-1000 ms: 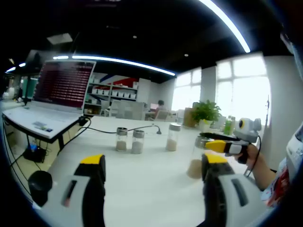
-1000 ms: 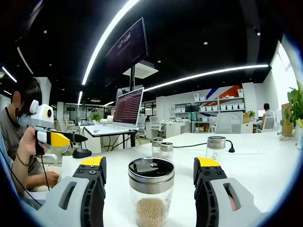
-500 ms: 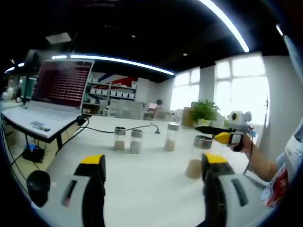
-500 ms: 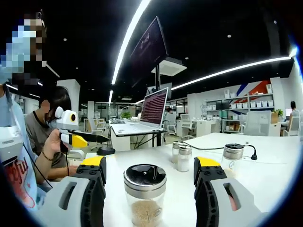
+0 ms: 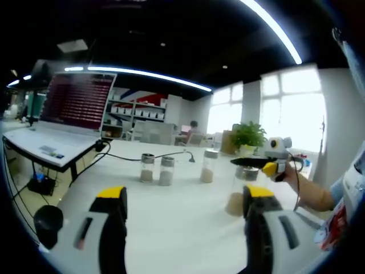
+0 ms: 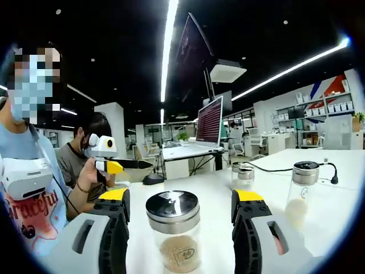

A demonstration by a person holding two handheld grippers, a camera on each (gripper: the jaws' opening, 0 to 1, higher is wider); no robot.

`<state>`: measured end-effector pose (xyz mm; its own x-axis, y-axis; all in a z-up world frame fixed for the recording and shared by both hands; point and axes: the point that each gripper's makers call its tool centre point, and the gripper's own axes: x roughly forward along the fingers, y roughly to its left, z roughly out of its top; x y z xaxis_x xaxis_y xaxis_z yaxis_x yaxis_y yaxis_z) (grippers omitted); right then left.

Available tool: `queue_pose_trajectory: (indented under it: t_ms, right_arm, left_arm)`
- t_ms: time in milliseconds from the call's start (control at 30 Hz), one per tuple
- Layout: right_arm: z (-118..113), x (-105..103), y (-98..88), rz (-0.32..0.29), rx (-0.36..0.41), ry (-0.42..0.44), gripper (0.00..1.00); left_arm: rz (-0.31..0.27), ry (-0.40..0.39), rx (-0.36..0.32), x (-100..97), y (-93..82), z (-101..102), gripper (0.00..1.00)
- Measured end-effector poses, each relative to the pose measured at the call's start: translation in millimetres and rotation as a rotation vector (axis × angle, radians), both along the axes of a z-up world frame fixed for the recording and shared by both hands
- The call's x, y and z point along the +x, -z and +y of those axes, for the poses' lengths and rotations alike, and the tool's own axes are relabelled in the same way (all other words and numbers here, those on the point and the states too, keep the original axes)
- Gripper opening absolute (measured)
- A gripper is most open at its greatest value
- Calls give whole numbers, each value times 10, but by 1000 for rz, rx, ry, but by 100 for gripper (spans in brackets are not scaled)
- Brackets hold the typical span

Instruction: Rotate the seasoning bottle until the label or dispensing opening points toward the visible target arrow and the bottle remains upright within the marked orientation range

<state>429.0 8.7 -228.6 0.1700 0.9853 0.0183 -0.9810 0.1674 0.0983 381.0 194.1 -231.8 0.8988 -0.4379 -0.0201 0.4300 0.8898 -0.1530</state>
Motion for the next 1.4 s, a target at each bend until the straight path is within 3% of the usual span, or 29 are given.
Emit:
queue_pose_trajectory:
  t_ms: [100, 567, 800, 933, 1400]
  right_arm:
    - [10, -8, -21, 7, 13, -48, 65]
    - [127, -25, 89, -36, -50, -122, 58]
    - [176, -85, 125, -45, -67, -166, 49]
    - [182, -74, 130, -53, -70, -164, 42]
    - [182, -75, 139, -61, -74, -156, 42]
  left_arm:
    - [3, 1, 2, 16, 3, 1, 88]
    - [7, -5, -3, 53, 6, 38, 88]
    - [9, -5, -3, 66, 16, 40, 88]
    - [11, -5, -3, 66, 21, 41, 88]
    - [15, -5, -5, 70, 33, 33, 88]
